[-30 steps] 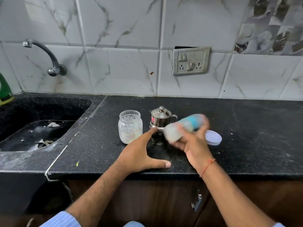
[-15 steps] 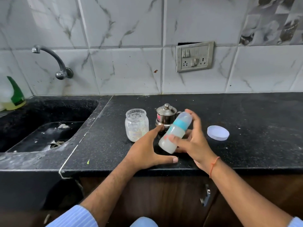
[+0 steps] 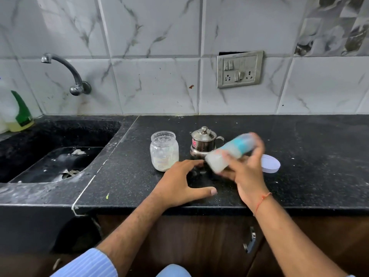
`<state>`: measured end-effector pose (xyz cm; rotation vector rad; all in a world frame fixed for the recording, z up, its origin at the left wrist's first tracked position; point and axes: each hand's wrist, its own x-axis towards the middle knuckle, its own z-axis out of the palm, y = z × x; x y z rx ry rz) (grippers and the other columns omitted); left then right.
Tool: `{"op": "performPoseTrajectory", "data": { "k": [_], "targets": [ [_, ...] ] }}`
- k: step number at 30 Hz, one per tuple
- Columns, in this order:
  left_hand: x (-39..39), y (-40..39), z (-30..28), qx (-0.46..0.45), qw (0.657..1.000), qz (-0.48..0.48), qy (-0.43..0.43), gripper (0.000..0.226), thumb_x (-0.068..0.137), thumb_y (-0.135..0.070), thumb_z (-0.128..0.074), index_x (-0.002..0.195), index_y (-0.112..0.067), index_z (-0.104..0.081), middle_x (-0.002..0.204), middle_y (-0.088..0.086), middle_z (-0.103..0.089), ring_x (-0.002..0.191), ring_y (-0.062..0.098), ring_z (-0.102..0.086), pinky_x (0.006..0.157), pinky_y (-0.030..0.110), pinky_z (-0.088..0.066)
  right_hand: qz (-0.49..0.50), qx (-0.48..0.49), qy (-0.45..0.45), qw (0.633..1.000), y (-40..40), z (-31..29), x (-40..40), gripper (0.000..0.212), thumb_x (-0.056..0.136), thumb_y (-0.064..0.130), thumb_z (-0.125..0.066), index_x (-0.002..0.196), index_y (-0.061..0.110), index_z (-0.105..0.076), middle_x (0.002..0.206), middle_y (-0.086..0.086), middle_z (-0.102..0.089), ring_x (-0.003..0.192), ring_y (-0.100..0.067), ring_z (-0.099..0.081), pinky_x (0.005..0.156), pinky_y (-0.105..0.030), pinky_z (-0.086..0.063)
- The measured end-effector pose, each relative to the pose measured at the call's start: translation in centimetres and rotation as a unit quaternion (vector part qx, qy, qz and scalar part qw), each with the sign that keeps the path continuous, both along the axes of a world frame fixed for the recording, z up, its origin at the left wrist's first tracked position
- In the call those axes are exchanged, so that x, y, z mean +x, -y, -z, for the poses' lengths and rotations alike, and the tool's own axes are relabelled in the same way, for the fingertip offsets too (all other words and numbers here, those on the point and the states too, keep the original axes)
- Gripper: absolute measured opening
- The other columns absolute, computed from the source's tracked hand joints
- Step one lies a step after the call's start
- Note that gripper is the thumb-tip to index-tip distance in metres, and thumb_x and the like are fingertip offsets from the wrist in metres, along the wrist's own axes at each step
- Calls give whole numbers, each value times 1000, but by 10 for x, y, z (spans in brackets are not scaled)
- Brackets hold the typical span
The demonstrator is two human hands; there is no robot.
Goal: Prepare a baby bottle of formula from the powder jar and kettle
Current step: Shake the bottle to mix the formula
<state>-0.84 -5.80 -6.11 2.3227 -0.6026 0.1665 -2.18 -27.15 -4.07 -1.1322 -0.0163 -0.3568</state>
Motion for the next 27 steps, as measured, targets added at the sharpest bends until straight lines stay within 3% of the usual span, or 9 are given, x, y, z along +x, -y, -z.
{"op": "performPoseTrajectory", "data": {
  "k": [2,5,10,12,15,19,22,25,27],
  "targets": [
    [0,1,0,-9,1000,0,-1,106,68,-87,-81,157,-35,-57,144,-23,-64,135,-1,-58,119,37,-50,29,76,-2,997,7,1,2,75,94,4,-77,144,37,-31,136,-18,-62,115,-41,-73,70,-54,-64],
    [0,1,2,-21,1000,-1,-3,107,68,-84,-84,158,-33,-55,144,-22,-65,136,-1,-58,119,36,-49,-64,-57,-1,996,1,1,-1,82,89,-1,-82,143,43,-39,132,-21,-64,108,-35,-74,70,-52,-64],
    [0,-1,3,-66,998,6,-15,108,68,-74,-90,160,-31,-53,141,-26,-63,134,-11,-56,116,13,-43,-14,13,-13,1000,4,-3,-1,77,94,3,-76,145,41,-34,135,-22,-63,106,-36,-74,69,-54,-65],
    [-1,-1,3,-68,997,12,-19,109,68,-73,-92,160,-30,-52,142,-27,-62,134,-11,-56,117,17,-45,-53,-57,-10,997,1,0,-3,83,90,0,-79,146,45,-37,125,-18,-67,105,-32,-75,69,-51,-65],
    [1,-2,3,-72,997,19,-30,110,68,-73,-92,161,-31,-51,143,-27,-62,135,-11,-56,118,19,-45,15,63,-7,998,10,-1,-2,73,96,3,-74,144,40,-32,130,-14,-65,111,-37,-75,69,-52,-65],
    [-1,-1,1,-73,997,17,-22,113,65,-76,-90,161,-31,-52,142,-27,-63,134,-10,-56,119,24,-46,-52,-65,-7,996,3,1,-4,83,90,-1,-79,144,45,-37,124,-13,-66,108,-32,-74,69,-51,-65],
    [0,0,1,-83,996,17,-32,114,64,-77,-89,160,-30,-52,142,-26,-63,133,-8,-58,119,26,-48,-3,34,-10,999,7,2,-1,75,95,4,-76,144,41,-33,133,-15,-64,117,-40,-72,71,-53,-64],
    [-2,-1,1,-77,996,21,-24,115,63,-78,-89,161,-31,-51,143,-25,-62,134,-8,-57,119,24,-47,-61,-62,-10,996,0,1,-1,83,90,1,-80,143,49,-38,128,-18,-66,112,-36,-74,72,-53,-65],
    [-1,-1,0,-81,996,25,-28,117,62,-79,-88,161,-30,-51,144,-25,-62,134,-7,-57,119,23,-47,20,10,-1,1000,2,2,0,82,92,3,-79,145,47,-34,135,-18,-63,119,-39,-71,73,-55,-65]
  ]
}}
